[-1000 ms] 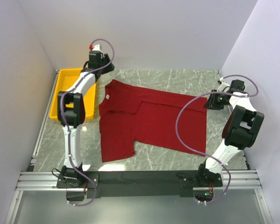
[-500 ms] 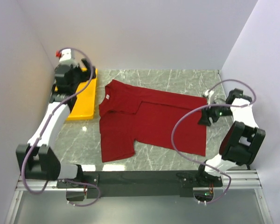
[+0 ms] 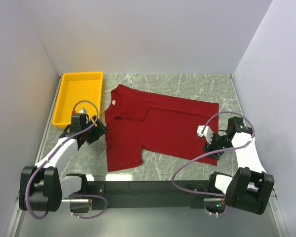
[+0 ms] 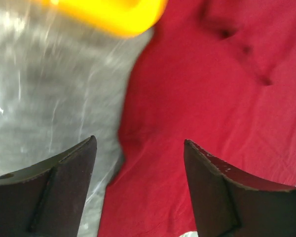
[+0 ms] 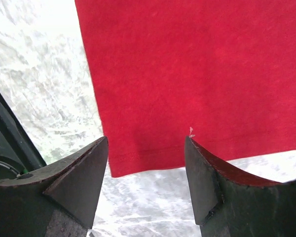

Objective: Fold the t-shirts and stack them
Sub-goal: Fold the tshirt

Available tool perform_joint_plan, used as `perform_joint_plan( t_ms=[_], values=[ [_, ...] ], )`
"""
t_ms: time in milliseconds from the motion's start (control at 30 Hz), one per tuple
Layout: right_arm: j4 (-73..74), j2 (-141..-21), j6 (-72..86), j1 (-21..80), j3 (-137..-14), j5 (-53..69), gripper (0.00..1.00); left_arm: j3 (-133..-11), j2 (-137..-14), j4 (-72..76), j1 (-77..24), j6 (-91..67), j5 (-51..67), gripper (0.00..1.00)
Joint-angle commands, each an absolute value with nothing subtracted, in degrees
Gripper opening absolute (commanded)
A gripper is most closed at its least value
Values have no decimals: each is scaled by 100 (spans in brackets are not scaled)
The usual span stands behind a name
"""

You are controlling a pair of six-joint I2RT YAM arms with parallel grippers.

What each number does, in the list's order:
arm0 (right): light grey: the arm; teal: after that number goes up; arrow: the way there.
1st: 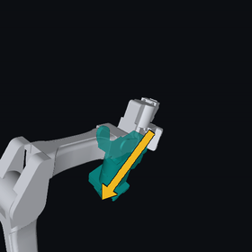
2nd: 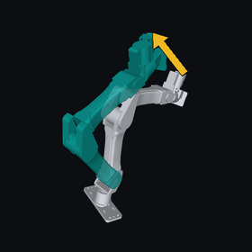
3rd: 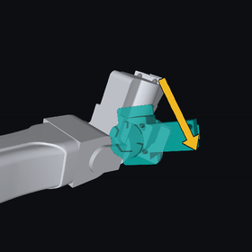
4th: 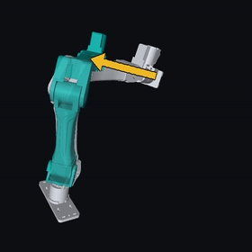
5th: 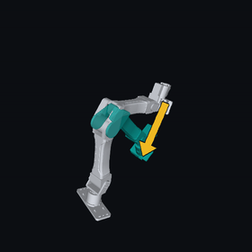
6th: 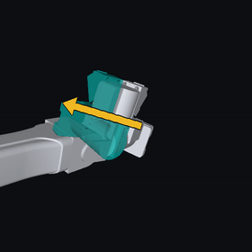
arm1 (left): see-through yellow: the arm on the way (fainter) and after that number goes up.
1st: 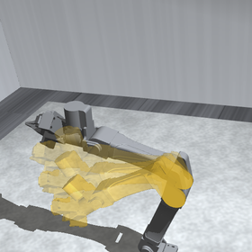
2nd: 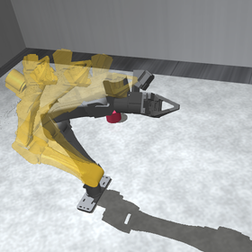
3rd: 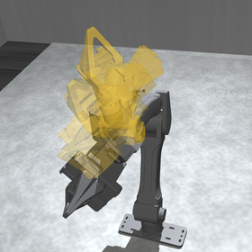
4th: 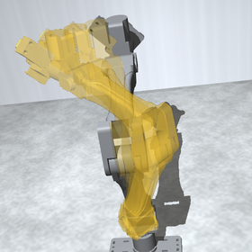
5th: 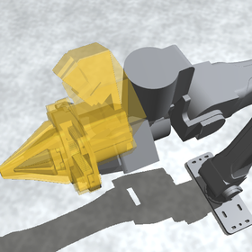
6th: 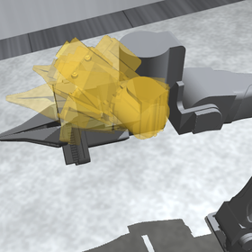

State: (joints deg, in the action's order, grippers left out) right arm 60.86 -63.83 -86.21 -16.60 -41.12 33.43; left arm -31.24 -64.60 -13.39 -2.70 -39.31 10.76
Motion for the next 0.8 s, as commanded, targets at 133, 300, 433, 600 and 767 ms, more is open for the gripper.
perform_joint_plan(
  t_ms=[133, 300, 433, 600, 767],
  values=[
    [5538, -5942, -8455, -1582, -3578, 2840, 69, -2760, -7004, -721, -264, -4878, 1388, 69],
    [5353, -5889, -8700, -1582, -3227, 2690, 69, -2716, -7251, -536, -281, -5071, 1301, 67],
    [5230, -5862, -9070, -1582, -3041, 2672, 69, -2742, -7487, -413, -290, -5177, 1301, 61],
    [5133, -6090, -9079, -1582, -3216, 2663, 69, -2699, -7594, -334, -334, -5212, 1423, 48],
    [5063, -6275, -9088, -1582, -3287, 2619, 68, -2611, -7576, -299, -334, -5133, 1547, 32]
  ],
)
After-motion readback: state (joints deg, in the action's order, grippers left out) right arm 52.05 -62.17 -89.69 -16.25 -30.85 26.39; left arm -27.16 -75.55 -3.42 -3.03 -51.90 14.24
